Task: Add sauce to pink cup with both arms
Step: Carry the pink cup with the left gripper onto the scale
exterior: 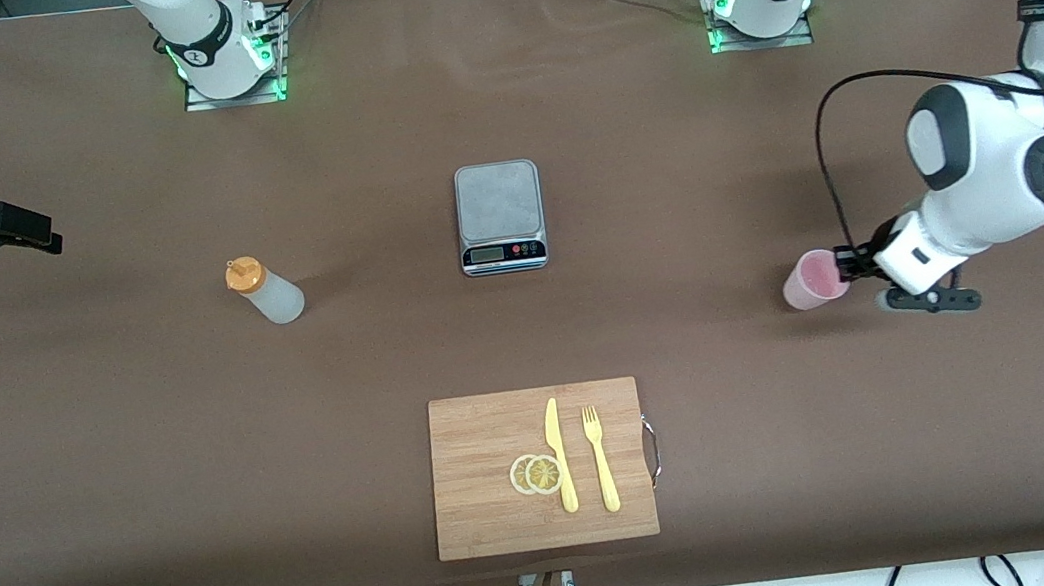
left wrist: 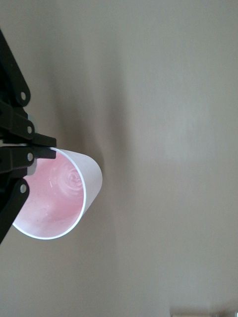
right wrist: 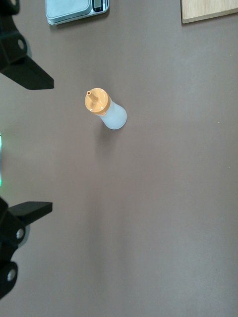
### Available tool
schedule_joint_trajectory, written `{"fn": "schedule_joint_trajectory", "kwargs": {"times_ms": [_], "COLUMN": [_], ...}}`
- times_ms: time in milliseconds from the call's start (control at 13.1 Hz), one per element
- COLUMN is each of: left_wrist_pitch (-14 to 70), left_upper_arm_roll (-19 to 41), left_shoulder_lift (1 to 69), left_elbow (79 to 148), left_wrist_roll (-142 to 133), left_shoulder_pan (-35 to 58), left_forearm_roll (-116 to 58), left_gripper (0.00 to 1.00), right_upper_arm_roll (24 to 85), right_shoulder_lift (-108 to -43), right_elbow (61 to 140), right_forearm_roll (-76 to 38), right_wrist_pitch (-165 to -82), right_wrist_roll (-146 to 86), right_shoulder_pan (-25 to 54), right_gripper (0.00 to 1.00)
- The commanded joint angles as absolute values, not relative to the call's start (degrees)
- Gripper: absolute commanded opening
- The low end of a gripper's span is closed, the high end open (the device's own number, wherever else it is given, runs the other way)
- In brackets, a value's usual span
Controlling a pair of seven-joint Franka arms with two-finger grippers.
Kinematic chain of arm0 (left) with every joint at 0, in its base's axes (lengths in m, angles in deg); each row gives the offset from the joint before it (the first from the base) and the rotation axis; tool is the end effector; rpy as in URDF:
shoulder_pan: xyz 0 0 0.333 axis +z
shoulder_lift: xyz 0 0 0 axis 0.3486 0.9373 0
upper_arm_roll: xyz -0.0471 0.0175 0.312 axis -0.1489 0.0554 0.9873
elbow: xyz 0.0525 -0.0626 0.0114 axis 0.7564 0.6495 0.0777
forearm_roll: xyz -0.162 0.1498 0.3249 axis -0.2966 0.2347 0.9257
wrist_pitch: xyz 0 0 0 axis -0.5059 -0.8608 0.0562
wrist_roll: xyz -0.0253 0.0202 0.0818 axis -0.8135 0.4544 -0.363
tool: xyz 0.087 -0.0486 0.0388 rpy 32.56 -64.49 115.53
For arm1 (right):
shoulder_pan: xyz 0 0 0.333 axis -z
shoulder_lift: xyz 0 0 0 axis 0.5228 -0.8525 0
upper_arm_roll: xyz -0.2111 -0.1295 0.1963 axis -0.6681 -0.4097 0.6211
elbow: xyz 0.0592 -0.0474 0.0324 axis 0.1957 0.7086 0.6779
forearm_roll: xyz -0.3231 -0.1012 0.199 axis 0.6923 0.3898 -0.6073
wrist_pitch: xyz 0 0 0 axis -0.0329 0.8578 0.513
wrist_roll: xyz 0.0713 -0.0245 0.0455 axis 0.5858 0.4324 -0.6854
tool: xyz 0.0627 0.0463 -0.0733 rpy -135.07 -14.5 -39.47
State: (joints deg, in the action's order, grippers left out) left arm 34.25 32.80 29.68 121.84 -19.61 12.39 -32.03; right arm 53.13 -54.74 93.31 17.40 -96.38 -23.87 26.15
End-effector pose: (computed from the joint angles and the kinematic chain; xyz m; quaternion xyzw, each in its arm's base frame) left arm 0.6158 -0.0584 0.3118 0.9950 -0.0559 -0.0400 0.0726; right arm 0.5650 -0.0102 0.5807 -0.9983 0.0230 0.0527 0.0052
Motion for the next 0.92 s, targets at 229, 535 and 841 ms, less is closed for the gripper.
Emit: {"fn": "schedule_joint_trajectory", "kwargs": {"times_ms": [229, 535, 841], "left_wrist_pitch": [32.2, 32.4, 32.8], "left_upper_arm_roll": [31.2, 31.2, 31.2], "left_shoulder_lift": [28.7, 28.7, 28.8], "left_elbow": [120.7, 119.9, 119.8], "left_wrist_roll": [-4.3, 9.5, 18.4], "left_shoulder_pan": [1.6, -8.1, -15.4], "left_forearm_roll": [-35.4, -35.4, -35.5], "left_gripper": [0.01, 0.01, 0.01], "right_upper_arm_roll": [53.4, 53.5, 53.4], "right_shoulder_lift": [-54.1, -54.1, -54.1], "right_elbow": [92.9, 92.9, 93.0], "right_forearm_roll": [17.3, 17.3, 17.3], "right_wrist_pitch": [-95.6, -95.5, -95.5], "right_wrist_roll": [-23.9, -23.9, -24.2], "right_shoulder_pan": [26.2, 26.2, 26.2], "right_gripper": [1.00, 1.00, 1.00]}}
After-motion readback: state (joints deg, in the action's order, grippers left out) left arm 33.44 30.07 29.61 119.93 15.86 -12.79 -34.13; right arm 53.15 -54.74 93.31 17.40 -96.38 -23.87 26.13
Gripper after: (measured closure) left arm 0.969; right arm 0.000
